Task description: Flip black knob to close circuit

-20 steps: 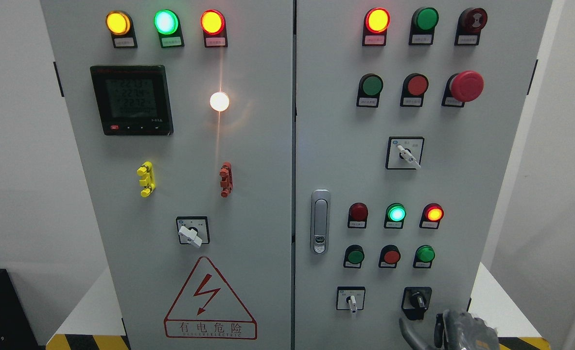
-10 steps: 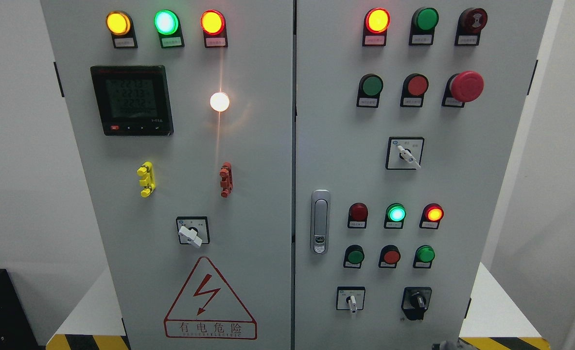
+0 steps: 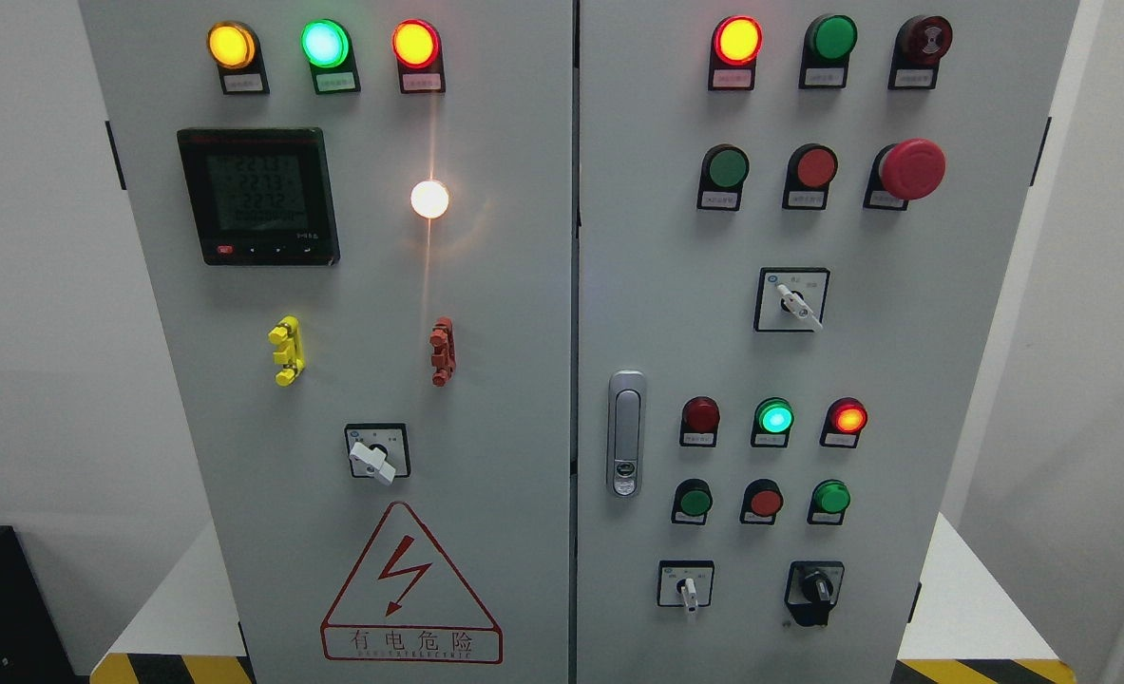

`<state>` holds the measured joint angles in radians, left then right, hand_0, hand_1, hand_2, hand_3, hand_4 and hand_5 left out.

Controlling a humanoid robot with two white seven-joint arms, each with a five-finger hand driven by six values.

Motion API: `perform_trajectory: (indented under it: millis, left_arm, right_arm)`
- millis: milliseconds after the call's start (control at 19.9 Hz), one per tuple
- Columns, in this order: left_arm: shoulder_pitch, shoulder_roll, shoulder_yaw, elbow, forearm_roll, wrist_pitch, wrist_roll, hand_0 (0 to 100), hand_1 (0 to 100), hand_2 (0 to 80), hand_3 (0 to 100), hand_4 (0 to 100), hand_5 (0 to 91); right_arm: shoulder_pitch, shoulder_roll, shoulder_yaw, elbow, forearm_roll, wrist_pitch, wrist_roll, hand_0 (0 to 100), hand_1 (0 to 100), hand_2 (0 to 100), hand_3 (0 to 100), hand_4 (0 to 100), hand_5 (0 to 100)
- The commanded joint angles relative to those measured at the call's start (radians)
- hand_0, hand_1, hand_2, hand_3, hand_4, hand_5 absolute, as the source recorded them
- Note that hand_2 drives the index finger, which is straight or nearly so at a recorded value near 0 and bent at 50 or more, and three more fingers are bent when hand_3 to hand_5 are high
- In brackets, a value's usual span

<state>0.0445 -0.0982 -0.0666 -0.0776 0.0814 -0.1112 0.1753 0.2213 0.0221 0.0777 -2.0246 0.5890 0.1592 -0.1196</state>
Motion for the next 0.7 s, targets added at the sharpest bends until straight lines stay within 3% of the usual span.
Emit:
perform_trajectory:
  millis: [0,100,201,351,502,653]
  left_arm:
    - [0.000,0.000,-0.001,-0.001,0.000,-0.001,0.000,12,56,0.0,0,0,0.0]
    - [0.000,0.000,-0.001,-0.001,0.000,-0.001,0.000,12,56,0.0,0,0,0.0]
    - [0.000,0.000,0.001,-0.001,0.000,-0.001,0.000,12,56,0.0,0,0,0.0]
    - [0.000,0.000,-0.001,0.001,0.000,-0.001,0.000,12,56,0.0,0,0,0.0]
    - [0.000,0.000,0.001,0.001,0.000,-0.001,0.000,12,56,0.0,0,0,0.0]
    - [0.000,0.000,0.001,0.001,0.000,-0.001,0.000,12,56,0.0,0,0,0.0]
  right_arm:
    - [0.072,0.038,-0.036,-0.065,-0.271,-0.055,-0.025,0,0,33,51,53,50]
    - [0.076,0.041,-0.039,-0.066,-0.380,-0.085,-0.022,0,0,25,43,45,44]
    - [0.082,0.056,-0.039,-0.066,-0.454,-0.128,-0.012,0,0,13,29,29,29]
    - [0.084,0.078,-0.039,-0.066,-0.518,-0.135,0.015,0,0,5,17,14,13]
    - [0.084,0.088,-0.042,-0.066,-0.580,-0.139,0.029,0,0,1,10,6,3]
    - [0.084,0.088,-0.042,-0.066,-0.595,-0.159,0.047,0,0,0,6,1,0]
